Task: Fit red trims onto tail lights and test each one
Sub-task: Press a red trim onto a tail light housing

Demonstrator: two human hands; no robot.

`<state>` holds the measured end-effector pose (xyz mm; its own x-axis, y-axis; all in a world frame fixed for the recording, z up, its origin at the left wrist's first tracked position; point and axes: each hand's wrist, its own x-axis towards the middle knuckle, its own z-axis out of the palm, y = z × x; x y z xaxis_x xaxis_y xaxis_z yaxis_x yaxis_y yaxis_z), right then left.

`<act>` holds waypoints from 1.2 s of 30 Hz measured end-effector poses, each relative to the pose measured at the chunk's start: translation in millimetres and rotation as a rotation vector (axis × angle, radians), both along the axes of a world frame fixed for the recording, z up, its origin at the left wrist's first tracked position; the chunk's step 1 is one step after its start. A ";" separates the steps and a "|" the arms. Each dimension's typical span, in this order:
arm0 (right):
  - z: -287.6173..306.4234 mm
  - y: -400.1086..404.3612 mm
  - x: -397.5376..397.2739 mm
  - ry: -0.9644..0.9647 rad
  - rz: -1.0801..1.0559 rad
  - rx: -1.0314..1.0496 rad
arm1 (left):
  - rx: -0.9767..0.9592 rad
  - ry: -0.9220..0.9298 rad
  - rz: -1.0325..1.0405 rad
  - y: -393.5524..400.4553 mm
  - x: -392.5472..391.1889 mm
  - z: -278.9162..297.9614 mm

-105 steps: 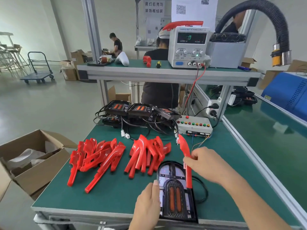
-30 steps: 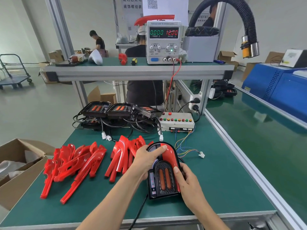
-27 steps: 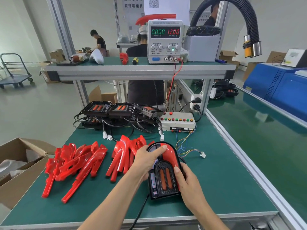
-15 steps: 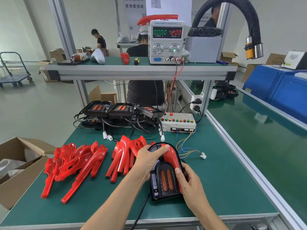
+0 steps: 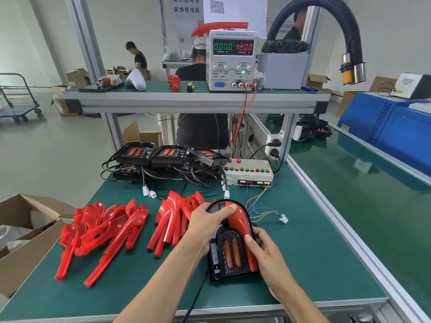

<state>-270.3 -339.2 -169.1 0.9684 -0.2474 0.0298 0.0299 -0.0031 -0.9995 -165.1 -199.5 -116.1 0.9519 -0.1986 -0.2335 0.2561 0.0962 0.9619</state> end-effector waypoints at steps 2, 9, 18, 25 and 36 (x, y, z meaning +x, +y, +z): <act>5.4 2.1 2.8 0.024 0.007 -0.016 | -0.004 -0.007 0.004 -0.5 -0.3 -0.2; 37.0 3.8 37.9 0.039 -0.065 -0.117 | 0.019 -0.104 0.000 -3.6 -8.7 2.6; 29.8 7.7 44.8 0.003 -0.115 -0.136 | 0.012 -0.185 0.002 -3.3 -10.0 -2.0; 35.2 3.6 23.9 -0.056 -0.219 -0.346 | 0.023 -0.126 0.042 -2.2 -5.3 -1.9; 11.7 6.2 -24.9 0.003 -0.305 -0.988 | 0.084 -0.118 0.071 -3.0 -2.2 -0.5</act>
